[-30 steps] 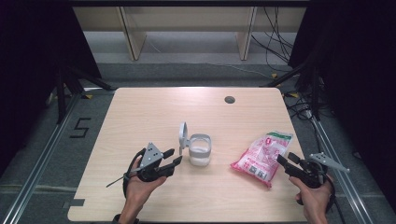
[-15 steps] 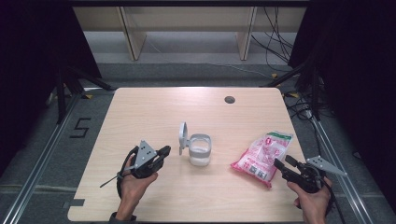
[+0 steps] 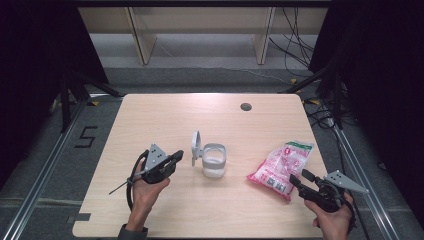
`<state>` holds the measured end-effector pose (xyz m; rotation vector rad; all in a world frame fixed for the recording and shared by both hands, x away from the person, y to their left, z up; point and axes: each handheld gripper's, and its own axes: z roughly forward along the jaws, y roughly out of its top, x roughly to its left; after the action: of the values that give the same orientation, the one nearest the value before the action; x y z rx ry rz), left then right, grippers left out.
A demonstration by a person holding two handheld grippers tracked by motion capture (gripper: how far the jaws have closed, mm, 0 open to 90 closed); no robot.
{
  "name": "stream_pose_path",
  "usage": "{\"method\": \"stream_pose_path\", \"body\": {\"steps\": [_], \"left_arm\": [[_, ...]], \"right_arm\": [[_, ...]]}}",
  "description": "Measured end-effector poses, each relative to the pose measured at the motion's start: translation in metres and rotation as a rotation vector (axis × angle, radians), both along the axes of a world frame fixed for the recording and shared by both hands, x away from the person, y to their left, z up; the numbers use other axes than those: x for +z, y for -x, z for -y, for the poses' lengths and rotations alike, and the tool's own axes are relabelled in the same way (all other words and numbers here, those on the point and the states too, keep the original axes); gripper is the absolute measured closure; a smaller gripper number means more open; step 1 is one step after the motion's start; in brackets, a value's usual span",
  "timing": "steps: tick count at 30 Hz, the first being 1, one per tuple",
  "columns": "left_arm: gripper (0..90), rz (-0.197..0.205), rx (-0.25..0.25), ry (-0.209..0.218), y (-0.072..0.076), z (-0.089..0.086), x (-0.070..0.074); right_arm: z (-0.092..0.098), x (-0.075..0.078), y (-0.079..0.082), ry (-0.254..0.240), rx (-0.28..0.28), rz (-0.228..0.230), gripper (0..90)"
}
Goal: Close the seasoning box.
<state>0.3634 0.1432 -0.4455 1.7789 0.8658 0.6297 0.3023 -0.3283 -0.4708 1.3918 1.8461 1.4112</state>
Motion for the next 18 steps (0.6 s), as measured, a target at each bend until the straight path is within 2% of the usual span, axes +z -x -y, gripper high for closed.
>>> {"method": "stream_pose_path", "body": {"steps": [2, 3, 4, 5, 7, 9, 10, 11, 12, 14, 15, 16, 18], "left_arm": [[89.4, 0.000, 0.002, 0.000, -0.004, 0.003, 0.001], [89.5, 0.004, -0.003, 0.009, -0.006, 0.004, 0.001], [89.5, 0.000, -0.005, 0.011, -0.007, 0.006, 0.002], [89.4, -0.001, -0.006, 0.013, -0.008, 0.009, 0.002], [89.4, 0.009, -0.013, -0.011, -0.010, 0.012, 0.002], [89.5, 0.007, -0.015, -0.012, -0.012, 0.014, 0.000], [89.5, 0.002, -0.009, -0.005, -0.013, 0.014, 0.000], [89.5, 0.008, -0.018, -0.011, -0.015, 0.014, 0.000], [89.5, 0.006, -0.014, -0.012, -0.015, 0.015, 0.001], [89.5, 0.009, -0.015, -0.004, -0.017, 0.016, 0.002], [89.4, 0.015, -0.018, 0.003, -0.018, 0.017, 0.004], [89.4, 0.022, -0.021, -0.008, -0.019, 0.017, 0.006], [89.5, 0.028, -0.025, -0.003, -0.020, 0.018, 0.008]], "right_arm": [[-0.003, 0.001, 0.002, 0.021, 0.001, -0.008, 43.4], [-0.002, 0.000, 0.001, 0.038, 0.031, 0.015, 43.3], [-0.006, 0.001, 0.005, 0.020, 0.007, -0.028, 43.3], [-0.006, 0.001, 0.005, 0.024, 0.009, -0.017, 43.3], [-0.007, 0.001, 0.005, -0.003, 0.022, -0.005, 43.2], [-0.005, 0.001, 0.006, 0.023, 0.023, 0.012, 43.1], [-0.005, 0.000, 0.005, 0.018, 0.024, 0.017, 43.1], [-0.007, 0.001, 0.008, 0.007, 0.007, -0.007, 43.1], [-0.006, 0.001, 0.008, 0.019, 0.025, -0.001, 43.1], [-0.006, 0.001, 0.009, 0.045, 0.017, 0.022, 43.1], [-0.008, 0.002, 0.010, 0.023, 0.028, 0.017, 43.1], [-0.007, 0.002, 0.010, 0.040, 0.028, 0.004, 43.0], [-0.008, 0.001, 0.010, 0.024, 0.034, 0.011, 42.8]]}}
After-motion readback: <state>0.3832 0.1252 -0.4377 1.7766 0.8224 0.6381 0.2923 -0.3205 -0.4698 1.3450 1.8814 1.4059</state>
